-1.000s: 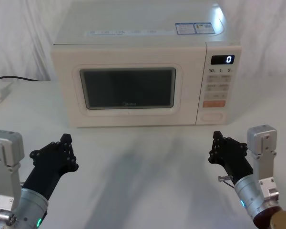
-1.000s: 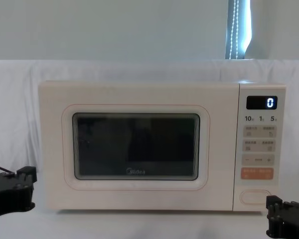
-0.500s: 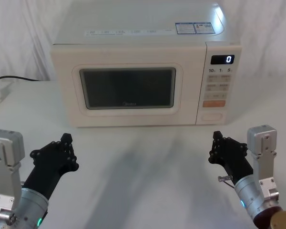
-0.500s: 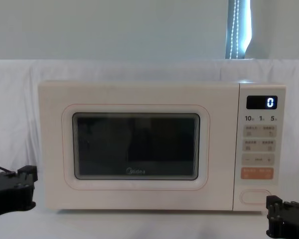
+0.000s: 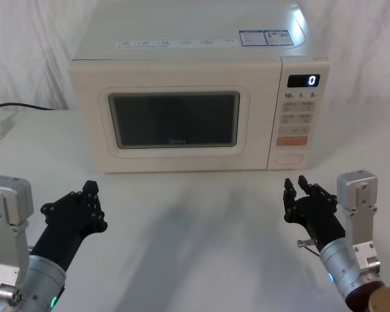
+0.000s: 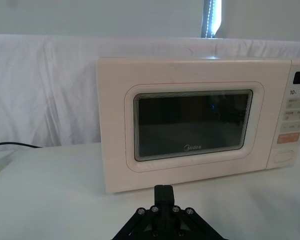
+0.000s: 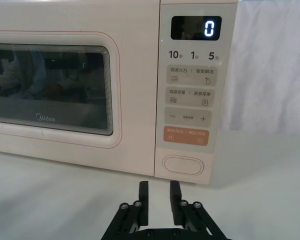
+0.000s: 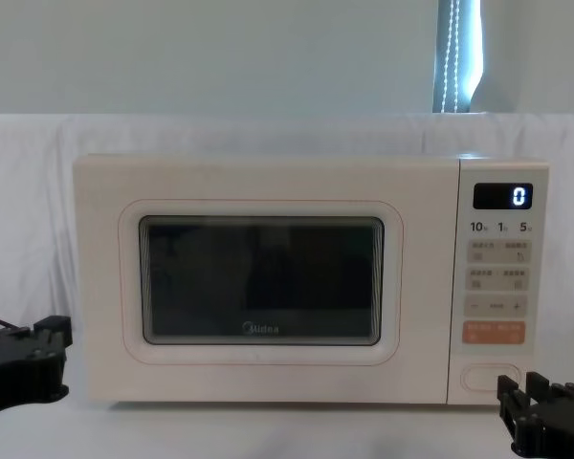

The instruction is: Press the button to open the microwave door with one hand; close the microwave door with the other hand.

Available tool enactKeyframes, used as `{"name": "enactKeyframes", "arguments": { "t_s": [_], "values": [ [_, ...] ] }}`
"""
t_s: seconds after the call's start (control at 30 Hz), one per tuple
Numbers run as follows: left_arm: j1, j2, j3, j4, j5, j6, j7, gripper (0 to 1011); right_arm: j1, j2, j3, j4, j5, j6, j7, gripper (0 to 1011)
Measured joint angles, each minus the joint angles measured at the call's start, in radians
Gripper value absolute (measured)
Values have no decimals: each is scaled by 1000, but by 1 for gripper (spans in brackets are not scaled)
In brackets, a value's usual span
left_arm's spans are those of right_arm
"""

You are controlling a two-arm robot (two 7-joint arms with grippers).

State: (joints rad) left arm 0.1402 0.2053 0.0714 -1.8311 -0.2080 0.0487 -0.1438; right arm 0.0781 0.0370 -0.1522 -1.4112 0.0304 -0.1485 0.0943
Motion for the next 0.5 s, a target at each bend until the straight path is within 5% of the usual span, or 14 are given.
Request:
{"name": "enactKeyframes", "arguments": {
  "t_s": [0.5],
  "values": [
    [0,0,0,0,0,0,0,0,0,0,0,0,0,0,0,725]
  ]
}}
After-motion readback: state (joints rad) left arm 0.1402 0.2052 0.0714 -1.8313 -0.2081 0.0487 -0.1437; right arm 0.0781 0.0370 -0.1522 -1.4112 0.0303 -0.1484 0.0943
